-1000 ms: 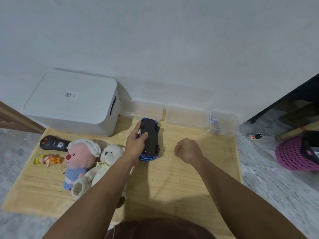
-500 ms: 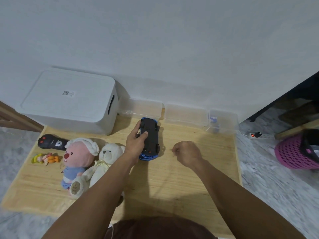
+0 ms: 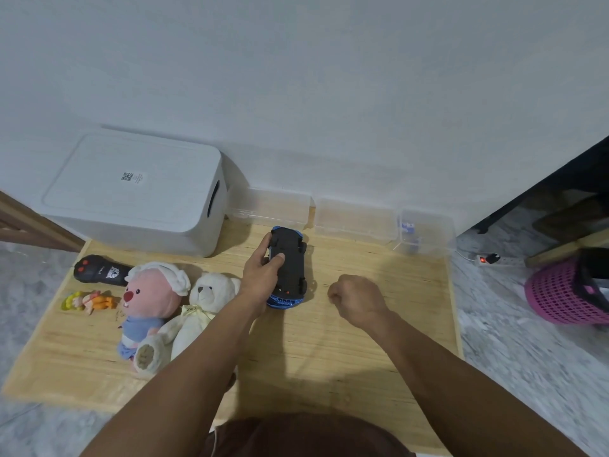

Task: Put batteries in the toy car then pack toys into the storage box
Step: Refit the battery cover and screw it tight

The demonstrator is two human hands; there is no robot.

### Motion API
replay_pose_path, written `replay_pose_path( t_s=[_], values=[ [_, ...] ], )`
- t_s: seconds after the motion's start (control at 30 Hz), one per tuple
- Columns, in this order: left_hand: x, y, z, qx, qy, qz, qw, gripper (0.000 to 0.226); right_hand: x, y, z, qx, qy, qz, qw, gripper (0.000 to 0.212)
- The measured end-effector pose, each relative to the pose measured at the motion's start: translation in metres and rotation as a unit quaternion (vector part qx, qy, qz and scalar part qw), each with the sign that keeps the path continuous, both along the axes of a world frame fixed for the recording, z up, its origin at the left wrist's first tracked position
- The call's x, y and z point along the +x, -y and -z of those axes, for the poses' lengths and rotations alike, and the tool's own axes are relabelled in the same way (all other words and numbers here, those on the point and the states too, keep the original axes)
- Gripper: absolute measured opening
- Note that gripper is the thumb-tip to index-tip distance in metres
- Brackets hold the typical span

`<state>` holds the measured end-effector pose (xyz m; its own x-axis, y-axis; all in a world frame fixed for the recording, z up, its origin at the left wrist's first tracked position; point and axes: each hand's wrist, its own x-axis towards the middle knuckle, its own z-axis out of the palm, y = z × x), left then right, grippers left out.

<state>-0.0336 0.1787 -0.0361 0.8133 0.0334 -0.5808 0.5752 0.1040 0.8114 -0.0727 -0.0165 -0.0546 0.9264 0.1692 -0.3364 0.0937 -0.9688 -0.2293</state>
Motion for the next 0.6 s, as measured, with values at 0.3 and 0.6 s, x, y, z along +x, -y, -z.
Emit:
replay_pose_path(
  t_s=[0.3, 0.6],
  values=[
    [-0.003, 0.002, -0.002, -0.004, 0.005, 0.014, 1.0, 0.054, -0.002, -0.01, -0.001, 0.076, 0.004, 0.142, 0.987, 0.012],
    [-0.003, 0.008, -0.004, -0.027, 0.013, 0.04, 0.999, 0.052, 0.041, -0.029, -0.04, 0.255, 0.067, 0.196, 0.944, 0.007]
  ],
)
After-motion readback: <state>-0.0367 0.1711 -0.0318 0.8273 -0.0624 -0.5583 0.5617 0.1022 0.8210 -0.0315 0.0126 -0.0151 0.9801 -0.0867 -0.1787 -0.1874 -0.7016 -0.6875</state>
